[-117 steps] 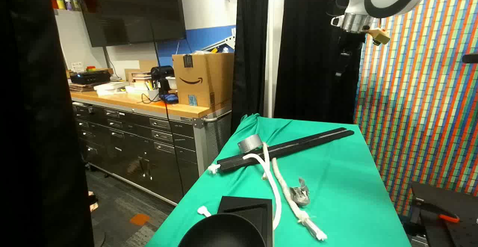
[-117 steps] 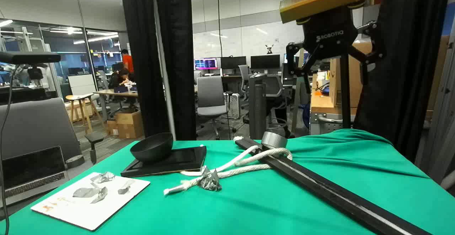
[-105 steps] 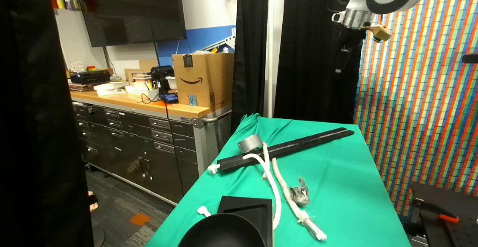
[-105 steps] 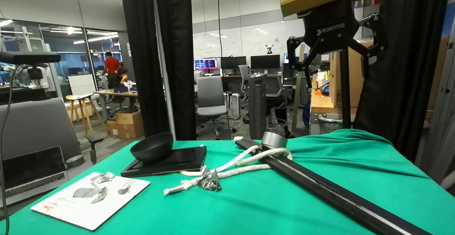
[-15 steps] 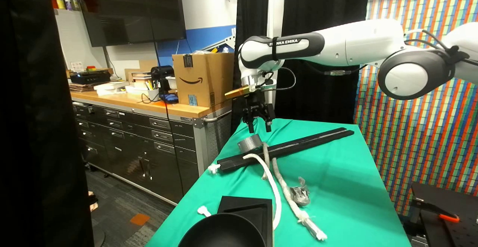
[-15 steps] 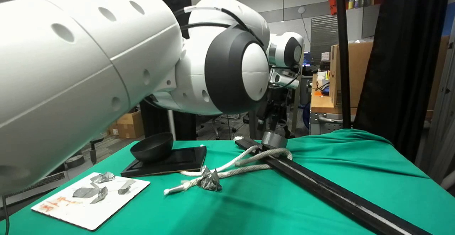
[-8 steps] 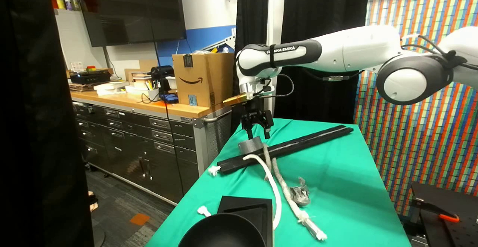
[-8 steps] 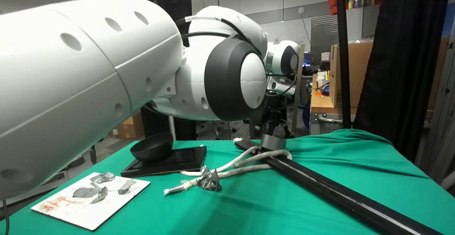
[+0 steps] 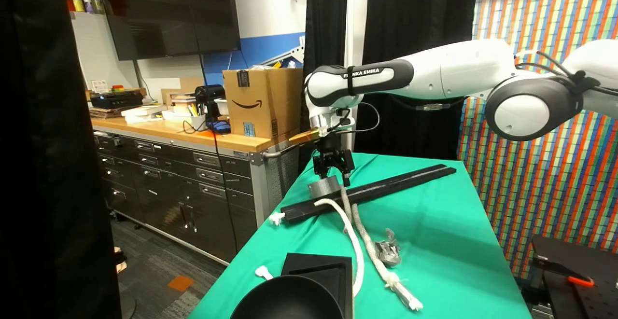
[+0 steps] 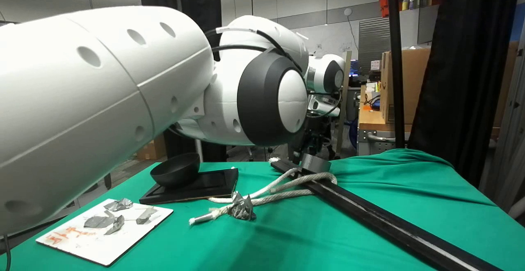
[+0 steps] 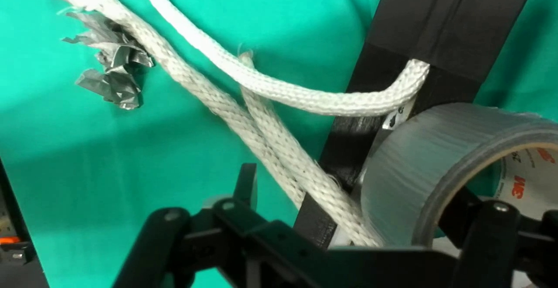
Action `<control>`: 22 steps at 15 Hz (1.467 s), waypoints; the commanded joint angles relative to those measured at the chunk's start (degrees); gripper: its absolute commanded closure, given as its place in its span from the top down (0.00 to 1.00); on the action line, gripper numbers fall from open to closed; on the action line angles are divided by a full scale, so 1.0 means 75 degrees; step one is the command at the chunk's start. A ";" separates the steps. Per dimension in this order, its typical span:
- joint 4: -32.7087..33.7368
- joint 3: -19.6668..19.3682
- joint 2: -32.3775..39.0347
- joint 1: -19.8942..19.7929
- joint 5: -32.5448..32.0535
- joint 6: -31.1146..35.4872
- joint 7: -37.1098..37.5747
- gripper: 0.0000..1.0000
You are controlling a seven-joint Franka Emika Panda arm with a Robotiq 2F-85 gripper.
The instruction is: Put the grey masking tape in the black bowl
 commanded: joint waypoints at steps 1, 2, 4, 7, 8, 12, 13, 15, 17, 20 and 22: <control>0.0450 0.0034 0.0208 0.0002 0.0013 -0.0081 0.0162 0.70; 0.0451 0.0030 0.0202 0.0001 0.0007 -0.0085 0.0153 0.61; 0.0453 0.0016 0.0191 -0.0004 -0.0013 -0.0099 0.0127 0.46; 0.0456 -0.0001 0.0182 -0.0015 -0.0035 -0.0110 0.0090 0.22; 0.0456 -0.0010 0.0179 -0.0018 -0.0044 -0.0112 0.0086 0.15; 0.0462 -0.0042 0.0155 -0.0032 -0.0077 -0.0125 0.0058 0.05; 0.0465 -0.0042 0.0130 -0.0041 -0.0083 -0.0148 0.0017 0.07; 0.0477 -0.0039 -0.0018 -0.0063 -0.0106 -0.0264 -0.0161 0.07; 0.0504 -0.0039 -0.0274 -0.0078 -0.0184 -0.0424 -0.0592 0.07; 0.1287 0.0098 -0.0399 -0.0139 -0.0541 -0.1110 -0.1563 0.07; 0.0641 0.0093 -0.1192 -0.0041 -0.0801 -0.1331 -0.2448 0.07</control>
